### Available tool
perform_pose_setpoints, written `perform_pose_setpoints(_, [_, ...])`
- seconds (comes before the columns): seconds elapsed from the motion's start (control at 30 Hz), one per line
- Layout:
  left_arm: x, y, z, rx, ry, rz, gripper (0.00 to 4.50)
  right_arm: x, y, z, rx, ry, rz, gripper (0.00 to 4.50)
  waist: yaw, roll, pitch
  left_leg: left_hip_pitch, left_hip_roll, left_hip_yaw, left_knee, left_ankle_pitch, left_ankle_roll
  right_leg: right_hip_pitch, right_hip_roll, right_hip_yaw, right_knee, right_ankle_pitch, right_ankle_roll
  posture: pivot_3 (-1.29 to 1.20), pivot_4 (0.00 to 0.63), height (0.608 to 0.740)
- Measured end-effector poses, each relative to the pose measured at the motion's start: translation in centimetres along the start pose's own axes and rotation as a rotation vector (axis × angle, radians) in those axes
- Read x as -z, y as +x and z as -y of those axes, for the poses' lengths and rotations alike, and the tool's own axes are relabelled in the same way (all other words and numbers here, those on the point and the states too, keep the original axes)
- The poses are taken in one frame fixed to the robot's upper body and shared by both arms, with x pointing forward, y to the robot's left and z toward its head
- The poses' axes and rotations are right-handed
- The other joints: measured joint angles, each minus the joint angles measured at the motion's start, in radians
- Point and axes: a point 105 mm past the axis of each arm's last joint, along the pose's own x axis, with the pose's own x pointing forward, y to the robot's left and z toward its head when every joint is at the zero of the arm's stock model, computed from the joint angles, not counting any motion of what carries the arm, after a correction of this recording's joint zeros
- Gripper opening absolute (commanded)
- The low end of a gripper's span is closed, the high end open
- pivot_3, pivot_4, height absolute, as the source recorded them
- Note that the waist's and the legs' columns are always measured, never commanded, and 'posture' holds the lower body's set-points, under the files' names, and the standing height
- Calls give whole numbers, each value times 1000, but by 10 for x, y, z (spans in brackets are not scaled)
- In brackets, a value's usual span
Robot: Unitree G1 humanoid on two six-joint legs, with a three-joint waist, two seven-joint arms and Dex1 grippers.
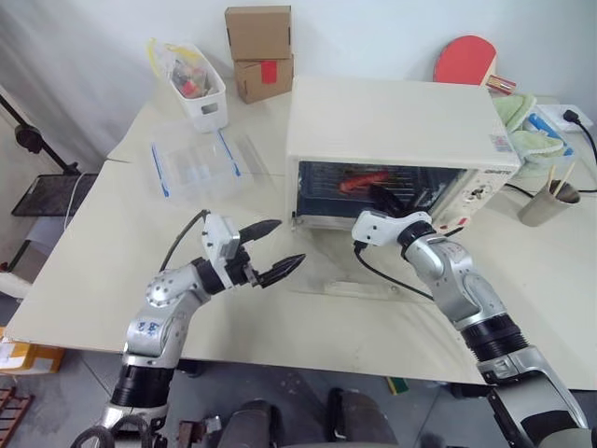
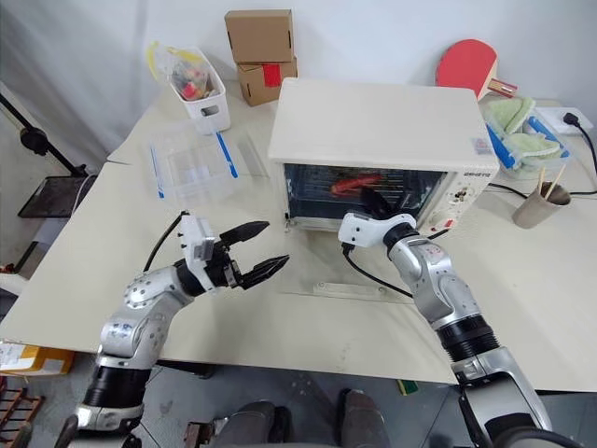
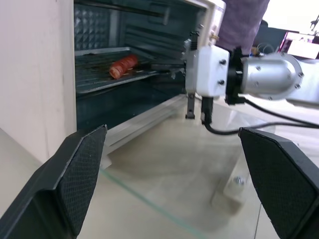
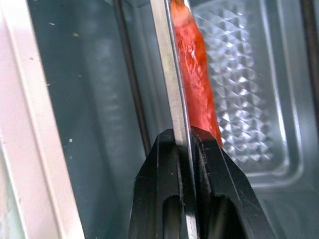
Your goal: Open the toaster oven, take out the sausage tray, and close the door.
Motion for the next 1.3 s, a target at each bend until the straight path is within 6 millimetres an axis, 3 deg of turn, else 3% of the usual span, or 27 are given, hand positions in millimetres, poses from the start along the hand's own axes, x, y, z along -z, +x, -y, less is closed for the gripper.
perform_pose_setpoints(0.43, [-17, 49, -25, 88, 25, 74, 4500, 1, 1, 2, 5, -6, 4, 1, 2, -1, 1, -2, 0, 0, 0, 1, 0, -1, 1, -10, 0, 0, 0, 0, 150, 740])
perform_pose_setpoints(0.73, [-23, 60, -38, 109, 55, 79, 4500, 1, 1, 7, -17, -17, 18, 1, 3, -1, 1, -10, -1, -4, 1, 2, 0, -5, 4, -15, -1, 0, 1, 0, 150, 740])
perform_pose_setpoints(0.97, [-25, 57, -46, 86, 49, 77, 4500, -13, -20, 0, -76, -3, 85, 1, 2, -1, 1, -10, -1, -4, 1, 2, 0, -6, 4, -15, 0, 0, 1, 0, 150, 740])
perform_pose_setpoints(1.3, [-25, 54, -49, 81, -32, 85, 4500, -38, -64, -5, -135, 51, 118, 1, 4, -1, 1, -9, -1, -4, 2, 3, -1, -5, 4, -14, 2, 0, 1, 0, 150, 740])
